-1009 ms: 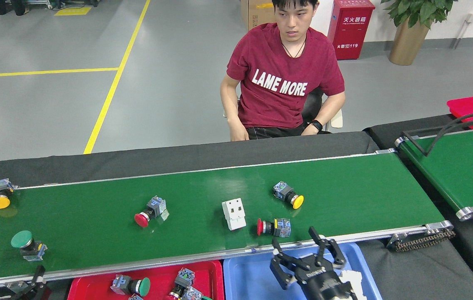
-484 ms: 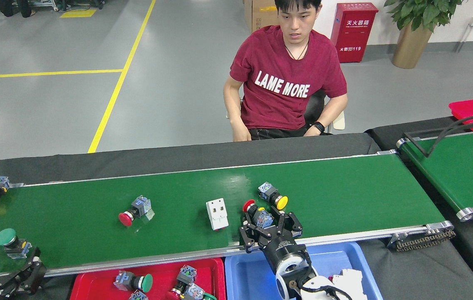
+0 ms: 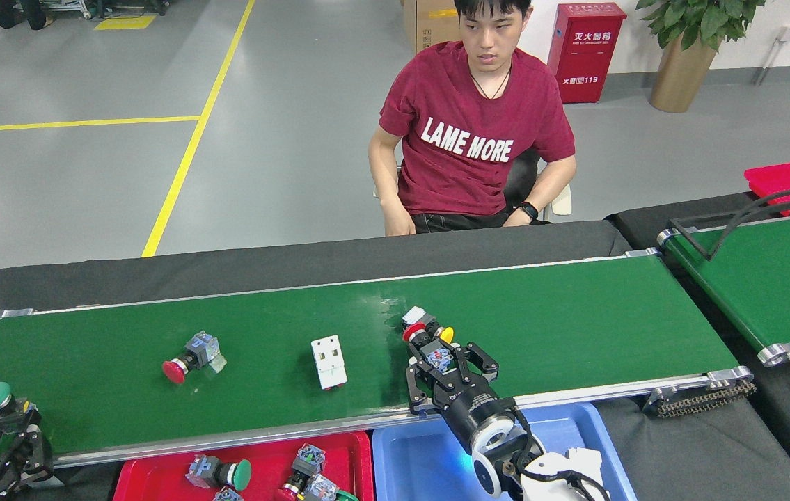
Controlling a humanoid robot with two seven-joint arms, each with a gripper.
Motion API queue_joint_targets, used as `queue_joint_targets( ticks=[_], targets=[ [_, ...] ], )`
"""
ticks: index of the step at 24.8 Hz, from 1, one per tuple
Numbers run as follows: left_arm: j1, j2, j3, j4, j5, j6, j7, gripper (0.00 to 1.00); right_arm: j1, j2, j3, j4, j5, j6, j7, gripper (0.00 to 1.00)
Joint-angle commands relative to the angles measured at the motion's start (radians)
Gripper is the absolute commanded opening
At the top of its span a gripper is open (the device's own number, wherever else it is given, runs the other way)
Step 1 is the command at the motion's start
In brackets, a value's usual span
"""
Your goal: Pick switch part from conveyor to tray
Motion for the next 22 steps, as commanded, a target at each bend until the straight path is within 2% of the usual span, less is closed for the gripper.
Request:
queue_joint_targets(
  ticks=[1, 2, 4, 5, 6, 7, 8, 9, 10, 11, 13, 15, 20, 22],
  targets=[
    [0.02, 0.006, 0.001, -0.061, 0.018, -0.032, 0.012, 0.08, 0.051, -0.043, 0.007, -0.111, 0.0, -0.132, 0.014, 0.08],
    [0.048, 0.004, 0.001, -0.102, 0.035, -0.072, 0.012, 0.08, 0.08, -0.063, 0.018, -0.151, 0.003, -0.178, 0.016, 0.09],
    [0.141, 0.001, 0.001, -0.231, 0.088, -0.211, 0.012, 0.09, 0.131, -0.087, 0.071, -0.217, 0.004, -0.276, 0.016, 0.21],
    [0.191, 0.001, 0.003, -0.286, 0.113, -0.28, 0.012, 0.1, 0.14, -0.089, 0.097, -0.228, 0.004, -0.298, 0.016, 0.39],
    [0.249, 0.0, 0.003, -0.346, 0.139, -0.363, 0.012, 0.12, 0.142, -0.089, 0.125, -0.234, 0.006, -0.296, 0.019, 0.84],
    [0.321, 0.0, 0.001, -0.418, 0.174, -0.369, 0.012, 0.22, 0.142, -0.087, 0.148, -0.242, 0.007, -0.298, 0.023, 0.99],
    [0.359, -0.003, 0.001, -0.452, 0.194, -0.369, 0.012, 0.27, 0.139, -0.087, 0.151, -0.246, 0.007, -0.301, 0.023, 1.0],
    [0.405, -0.017, 0.001, -0.487, 0.213, -0.369, 0.01, 0.4, 0.137, -0.084, 0.153, -0.258, 0.007, -0.303, 0.025, 1.0],
    [0.436, -0.051, 0.001, -0.518, 0.216, -0.369, 0.009, 0.77, 0.137, -0.084, 0.153, -0.268, 0.007, -0.304, 0.025, 1.0],
    [0.451, -0.094, 0.001, -0.541, 0.216, -0.369, 0.01, 1.0, 0.135, -0.086, 0.151, -0.269, 0.007, -0.306, 0.025, 1.0],
    [0.474, -0.158, -0.002, -0.556, 0.214, -0.369, 0.01, 1.0, 0.135, -0.089, 0.148, -0.271, 0.007, -0.309, 0.026, 1.0],
    [0.499, -0.18, -0.011, -0.562, 0.213, -0.369, 0.01, 1.0, 0.135, -0.096, 0.131, -0.277, 0.006, -0.304, 0.019, 1.0],
    [0.499, -0.187, -0.005, -0.573, 0.21, -0.369, 0.009, 1.0, 0.158, -0.101, -0.154, -0.286, 0.004, -0.287, 0.019, 0.98],
    [0.476, -0.209, 0.008, -0.57, 0.21, -0.369, 0.01, 1.0, 0.175, -0.105, -0.263, -0.288, 0.006, -0.22, 0.011, 0.98]
  ],
)
